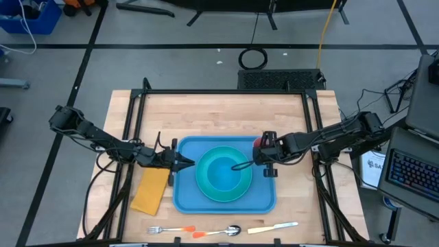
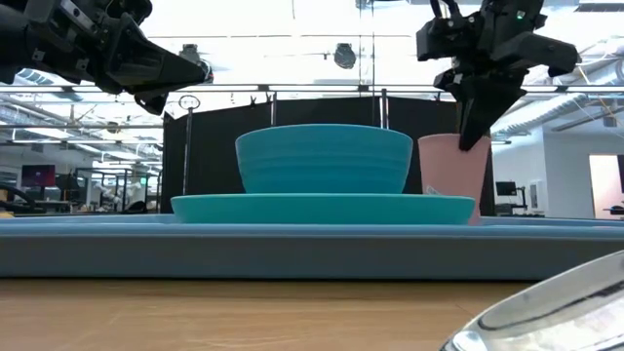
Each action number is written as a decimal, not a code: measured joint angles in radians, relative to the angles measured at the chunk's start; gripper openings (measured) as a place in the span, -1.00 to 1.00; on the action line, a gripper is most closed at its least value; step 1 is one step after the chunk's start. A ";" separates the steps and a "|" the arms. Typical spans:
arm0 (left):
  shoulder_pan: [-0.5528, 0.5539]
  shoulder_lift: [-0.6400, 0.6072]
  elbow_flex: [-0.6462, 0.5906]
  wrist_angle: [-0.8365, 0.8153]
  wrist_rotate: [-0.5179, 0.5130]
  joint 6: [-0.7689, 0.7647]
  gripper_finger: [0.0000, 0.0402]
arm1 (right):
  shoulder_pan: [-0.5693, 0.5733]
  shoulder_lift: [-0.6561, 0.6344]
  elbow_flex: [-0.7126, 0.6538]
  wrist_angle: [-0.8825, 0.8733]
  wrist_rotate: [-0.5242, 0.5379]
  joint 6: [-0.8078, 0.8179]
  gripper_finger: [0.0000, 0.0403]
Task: Set up tray
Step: Put the pink cup on the top right of the blue tray
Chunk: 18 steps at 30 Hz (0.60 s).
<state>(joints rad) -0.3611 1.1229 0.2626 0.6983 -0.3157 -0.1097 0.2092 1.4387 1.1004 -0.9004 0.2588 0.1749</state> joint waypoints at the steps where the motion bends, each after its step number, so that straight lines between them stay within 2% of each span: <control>1: 0.000 0.000 0.000 0.000 0.000 0.000 -0.82 | 0.000 0.000 0.000 -0.001 -0.001 0.000 -1.00; 18: 0.000 0.000 0.000 0.000 0.000 -0.002 -0.82 | -0.002 0.026 -0.001 0.014 -0.006 -0.015 -0.98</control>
<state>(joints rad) -0.3611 1.1233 0.2626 0.6987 -0.3157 -0.1116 0.2077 1.4650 1.0996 -0.8860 0.2531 0.1602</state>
